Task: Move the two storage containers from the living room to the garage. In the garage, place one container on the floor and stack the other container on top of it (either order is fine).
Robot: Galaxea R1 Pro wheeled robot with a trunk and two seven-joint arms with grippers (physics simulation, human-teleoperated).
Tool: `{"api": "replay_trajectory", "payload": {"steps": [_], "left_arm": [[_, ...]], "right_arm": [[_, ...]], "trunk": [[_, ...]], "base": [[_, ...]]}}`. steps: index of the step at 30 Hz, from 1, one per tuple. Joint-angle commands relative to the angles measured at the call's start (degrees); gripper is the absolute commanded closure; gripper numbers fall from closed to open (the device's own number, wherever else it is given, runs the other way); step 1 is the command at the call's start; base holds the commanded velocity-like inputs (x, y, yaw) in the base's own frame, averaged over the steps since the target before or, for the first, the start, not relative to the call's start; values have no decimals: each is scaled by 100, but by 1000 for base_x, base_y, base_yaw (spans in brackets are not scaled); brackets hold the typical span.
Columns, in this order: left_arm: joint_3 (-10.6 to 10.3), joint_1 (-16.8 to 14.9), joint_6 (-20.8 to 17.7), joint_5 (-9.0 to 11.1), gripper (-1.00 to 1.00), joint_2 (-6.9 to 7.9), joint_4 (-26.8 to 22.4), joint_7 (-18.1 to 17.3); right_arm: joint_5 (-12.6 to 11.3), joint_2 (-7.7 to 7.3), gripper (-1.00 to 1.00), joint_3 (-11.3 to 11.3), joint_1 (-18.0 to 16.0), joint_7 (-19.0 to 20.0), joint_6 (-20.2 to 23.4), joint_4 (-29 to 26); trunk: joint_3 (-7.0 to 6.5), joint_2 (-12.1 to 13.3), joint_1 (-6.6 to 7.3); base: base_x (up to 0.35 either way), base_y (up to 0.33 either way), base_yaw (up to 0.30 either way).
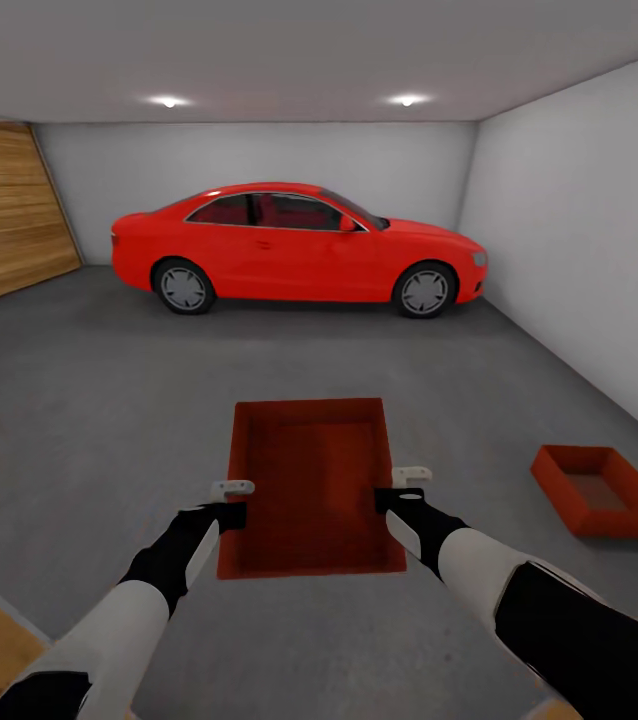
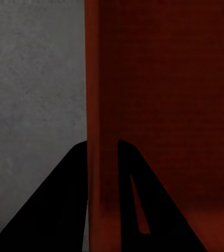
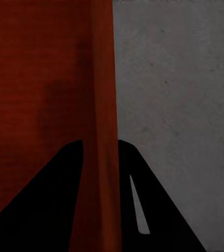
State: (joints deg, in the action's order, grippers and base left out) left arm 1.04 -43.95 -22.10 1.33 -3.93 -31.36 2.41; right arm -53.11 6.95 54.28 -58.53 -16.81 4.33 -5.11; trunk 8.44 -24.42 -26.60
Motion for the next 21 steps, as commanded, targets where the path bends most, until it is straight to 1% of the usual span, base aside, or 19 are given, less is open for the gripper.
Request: {"api": "replay_trajectory", "payload": {"steps": [1,21], "left_arm": [[-60,0,-31,94,100,6,183,55],[-60,0,-31,95,100,6,183,55]], "right_arm": [[82,-27,100,-84,-9,-24,42,-34],[82,-27,100,-84,-9,-24,51,-34]], "trunk": [[11,-12,-7],[11,-12,-7]], "base": [[322,0,0],[322,0,0]]}}
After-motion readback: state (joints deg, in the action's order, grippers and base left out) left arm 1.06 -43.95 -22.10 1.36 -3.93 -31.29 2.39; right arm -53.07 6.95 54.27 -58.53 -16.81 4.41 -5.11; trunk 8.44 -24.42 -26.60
